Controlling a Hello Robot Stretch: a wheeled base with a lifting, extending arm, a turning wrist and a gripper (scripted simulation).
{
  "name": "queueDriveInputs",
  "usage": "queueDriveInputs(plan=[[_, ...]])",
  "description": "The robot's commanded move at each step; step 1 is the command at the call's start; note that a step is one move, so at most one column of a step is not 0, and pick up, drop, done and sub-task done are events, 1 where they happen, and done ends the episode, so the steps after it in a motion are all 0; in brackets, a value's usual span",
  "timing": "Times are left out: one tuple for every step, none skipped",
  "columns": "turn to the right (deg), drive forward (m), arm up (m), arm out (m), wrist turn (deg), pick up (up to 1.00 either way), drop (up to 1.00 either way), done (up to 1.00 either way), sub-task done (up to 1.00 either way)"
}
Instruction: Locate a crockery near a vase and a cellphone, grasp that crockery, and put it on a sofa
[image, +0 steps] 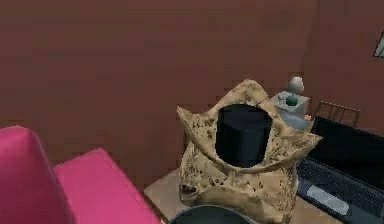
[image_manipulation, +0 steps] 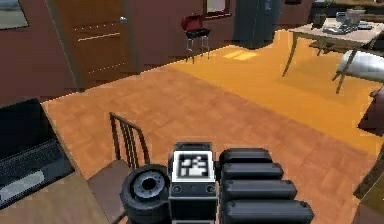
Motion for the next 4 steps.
queueDriveInputs(plan=[[-45.0, 0.00, 0.00, 0.00, 0.0, 0.00, 0.00, 0.00, 0.00], [-45.0, 0.00, 0.00, 0.00, 0.0, 0.00, 0.00, 0.00, 0.00], [-9.0, 0.00, 0.00, 0.00, 0.0, 0.00, 0.00, 0.00, 0.00], [45.0, 0.00, 0.00, 0.00, 0.0, 0.00, 0.00, 0.00, 0.00]])
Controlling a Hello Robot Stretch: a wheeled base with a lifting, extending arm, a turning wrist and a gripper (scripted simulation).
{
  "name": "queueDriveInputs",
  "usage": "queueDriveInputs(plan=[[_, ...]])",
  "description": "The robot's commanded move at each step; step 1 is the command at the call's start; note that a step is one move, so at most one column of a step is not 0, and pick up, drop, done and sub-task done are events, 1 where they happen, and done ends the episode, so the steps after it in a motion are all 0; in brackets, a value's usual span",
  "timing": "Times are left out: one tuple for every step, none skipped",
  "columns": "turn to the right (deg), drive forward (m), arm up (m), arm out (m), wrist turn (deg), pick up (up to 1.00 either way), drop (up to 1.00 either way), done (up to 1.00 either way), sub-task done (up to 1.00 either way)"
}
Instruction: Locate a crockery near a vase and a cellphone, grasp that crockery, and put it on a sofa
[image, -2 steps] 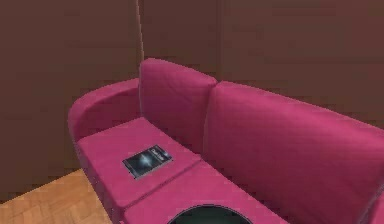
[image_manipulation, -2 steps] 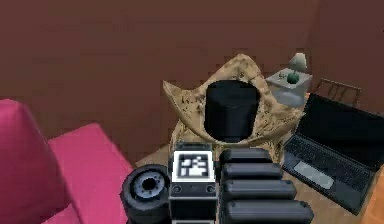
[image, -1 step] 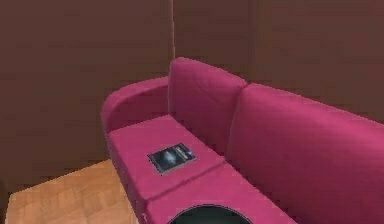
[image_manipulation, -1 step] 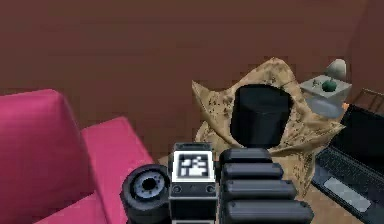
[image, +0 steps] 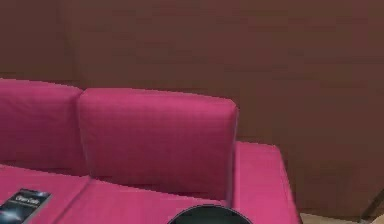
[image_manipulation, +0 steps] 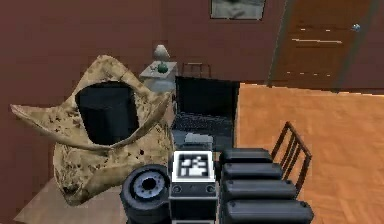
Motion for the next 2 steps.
queueDriveInputs(plan=[[45.0, 0.00, 0.00, 0.00, 0.0, 0.00, 0.00, 0.00, 0.00], [45.0, 0.00, 0.00, 0.00, 0.0, 0.00, 0.00, 0.00, 0.00]])
